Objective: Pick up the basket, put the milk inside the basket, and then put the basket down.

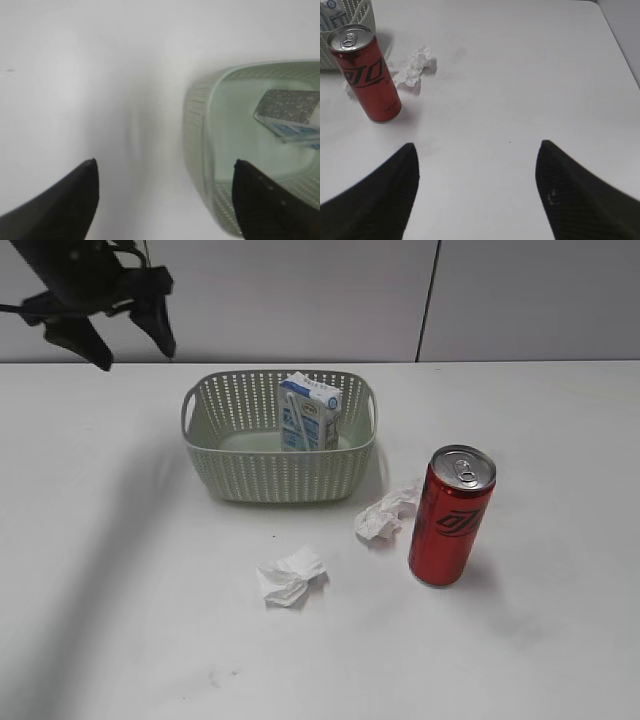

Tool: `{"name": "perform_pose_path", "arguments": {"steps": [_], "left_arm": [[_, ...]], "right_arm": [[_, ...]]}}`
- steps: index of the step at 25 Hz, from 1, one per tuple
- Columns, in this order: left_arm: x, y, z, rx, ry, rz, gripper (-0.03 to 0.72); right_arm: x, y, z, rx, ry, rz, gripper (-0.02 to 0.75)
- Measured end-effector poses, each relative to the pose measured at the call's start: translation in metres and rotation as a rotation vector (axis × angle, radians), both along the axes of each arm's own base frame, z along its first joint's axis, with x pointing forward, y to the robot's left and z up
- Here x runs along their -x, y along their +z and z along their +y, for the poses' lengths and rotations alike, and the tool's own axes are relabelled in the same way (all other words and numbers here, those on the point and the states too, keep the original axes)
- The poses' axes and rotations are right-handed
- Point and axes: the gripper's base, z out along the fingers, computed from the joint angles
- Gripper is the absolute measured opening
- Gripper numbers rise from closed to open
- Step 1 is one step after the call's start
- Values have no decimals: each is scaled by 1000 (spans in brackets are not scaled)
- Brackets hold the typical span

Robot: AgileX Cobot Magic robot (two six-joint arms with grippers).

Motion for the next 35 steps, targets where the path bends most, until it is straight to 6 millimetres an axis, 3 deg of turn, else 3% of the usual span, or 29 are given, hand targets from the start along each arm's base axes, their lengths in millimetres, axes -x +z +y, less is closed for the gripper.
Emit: {"name": "perform_pose_path", "arguments": {"steps": [6, 10, 15, 21, 35], "left_arm": [[5, 30, 77, -89, 98, -47, 610], [19, 56, 103, -108, 137, -102, 590], [56, 90, 104, -139, 99, -174, 588], [125, 101, 100, -166, 63, -168, 587], [284, 60, 101, -223, 53, -156, 585]], "right_arm": [[0, 0, 0, 0, 0, 0, 572], [0, 0, 0, 0, 0, 0, 572], [0, 0, 0, 0, 0, 0, 572], [0, 0, 0, 0, 0, 0, 572], [0, 0, 0, 0, 0, 0, 572]]}}
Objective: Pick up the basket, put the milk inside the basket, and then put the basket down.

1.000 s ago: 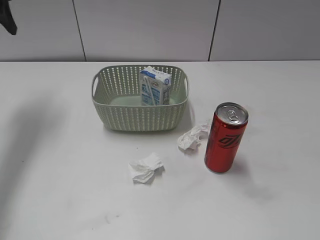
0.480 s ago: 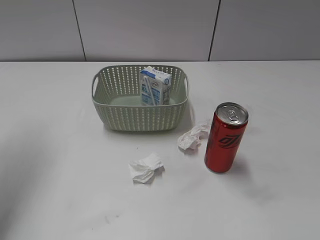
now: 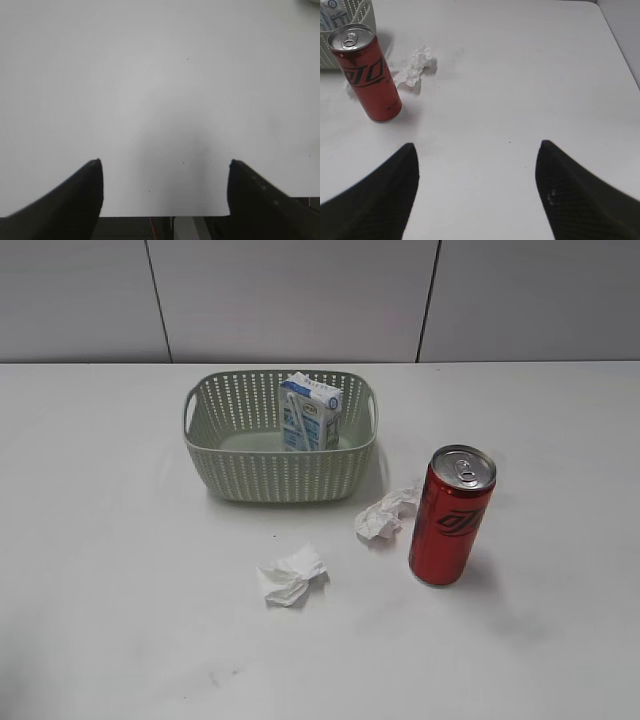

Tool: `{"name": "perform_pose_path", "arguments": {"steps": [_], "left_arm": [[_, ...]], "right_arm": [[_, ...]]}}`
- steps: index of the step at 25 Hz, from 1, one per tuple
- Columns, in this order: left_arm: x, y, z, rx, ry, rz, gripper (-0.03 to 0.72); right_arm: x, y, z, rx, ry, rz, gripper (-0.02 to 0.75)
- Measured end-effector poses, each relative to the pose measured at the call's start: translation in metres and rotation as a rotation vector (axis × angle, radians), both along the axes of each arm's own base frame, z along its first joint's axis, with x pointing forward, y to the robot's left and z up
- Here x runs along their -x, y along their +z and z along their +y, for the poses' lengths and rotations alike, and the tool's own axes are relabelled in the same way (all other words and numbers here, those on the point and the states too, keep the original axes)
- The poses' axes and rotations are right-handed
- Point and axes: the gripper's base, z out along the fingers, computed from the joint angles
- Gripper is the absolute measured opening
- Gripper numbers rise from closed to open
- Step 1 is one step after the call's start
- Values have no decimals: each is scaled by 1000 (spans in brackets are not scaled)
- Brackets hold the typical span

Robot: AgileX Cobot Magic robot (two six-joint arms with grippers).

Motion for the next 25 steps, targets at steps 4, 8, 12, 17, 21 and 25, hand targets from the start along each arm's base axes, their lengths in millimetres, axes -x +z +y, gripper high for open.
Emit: {"name": "perform_pose_path", "arguments": {"steps": [4, 8, 12, 17, 21, 25], "left_arm": [[39, -12, -1, -2, 0, -65, 578], [73, -22, -2, -3, 1, -169, 573], [99, -31, -2, -7, 3, -275, 571], [125, -41, -2, -21, 6, -391, 571], [143, -39, -2, -24, 7, -520, 571], [152, -39, -2, -27, 12, -634, 571]], "right_arm": [[0, 0, 0, 0, 0, 0, 572], [0, 0, 0, 0, 0, 0, 572], [0, 0, 0, 0, 0, 0, 572], [0, 0, 0, 0, 0, 0, 572], [0, 0, 0, 0, 0, 0, 572], [0, 0, 0, 0, 0, 0, 572]]}}
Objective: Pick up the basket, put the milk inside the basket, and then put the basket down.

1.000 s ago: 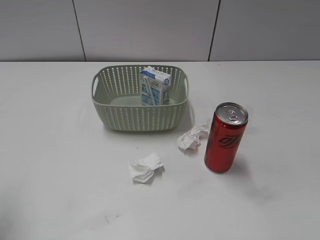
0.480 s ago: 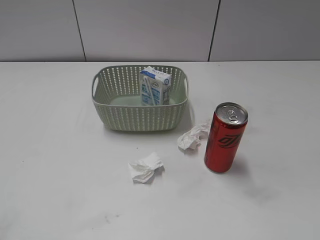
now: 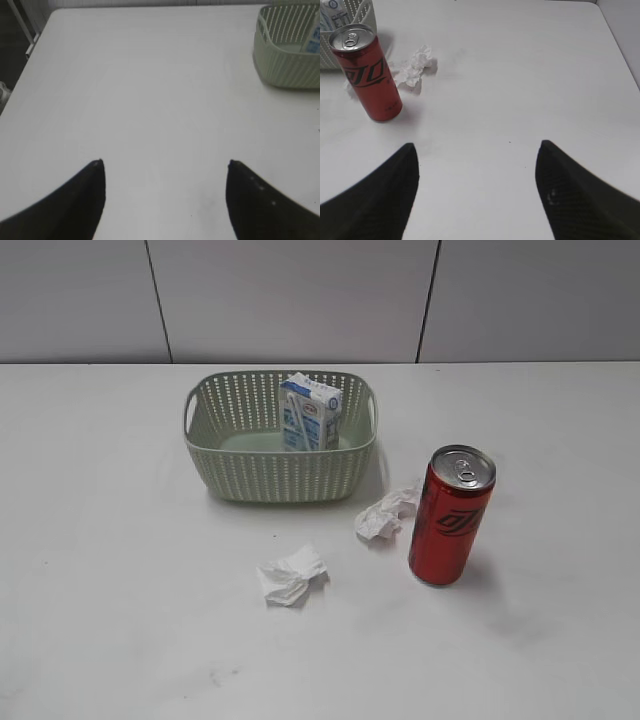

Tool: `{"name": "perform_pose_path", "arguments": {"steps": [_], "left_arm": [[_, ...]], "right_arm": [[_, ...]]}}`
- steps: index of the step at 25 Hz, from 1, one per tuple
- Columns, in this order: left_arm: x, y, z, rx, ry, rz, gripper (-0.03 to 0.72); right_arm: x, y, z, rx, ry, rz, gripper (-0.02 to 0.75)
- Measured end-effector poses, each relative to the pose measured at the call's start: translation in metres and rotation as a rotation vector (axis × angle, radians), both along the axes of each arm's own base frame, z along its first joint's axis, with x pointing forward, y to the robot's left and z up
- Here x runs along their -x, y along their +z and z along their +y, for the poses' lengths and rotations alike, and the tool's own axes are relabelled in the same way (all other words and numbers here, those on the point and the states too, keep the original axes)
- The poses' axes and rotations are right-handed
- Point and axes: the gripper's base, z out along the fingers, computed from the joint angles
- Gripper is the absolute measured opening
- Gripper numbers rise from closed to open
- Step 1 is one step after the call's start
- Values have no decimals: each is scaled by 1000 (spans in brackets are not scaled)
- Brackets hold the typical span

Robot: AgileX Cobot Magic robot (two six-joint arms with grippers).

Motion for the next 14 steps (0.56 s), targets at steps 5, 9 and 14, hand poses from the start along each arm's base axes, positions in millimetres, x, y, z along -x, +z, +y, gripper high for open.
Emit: {"name": "perform_pose_path", "arguments": {"steps": [5, 9, 14], "left_arm": [[1, -4, 1, -3, 11, -55, 571], [1, -4, 1, 3, 30, -58, 571], [4, -4, 1, 7, 38, -74, 571]], "right_arm": [[0, 0, 0, 0, 0, 0, 572], [0, 0, 0, 0, 0, 0, 572], [0, 0, 0, 0, 0, 0, 572]]}}
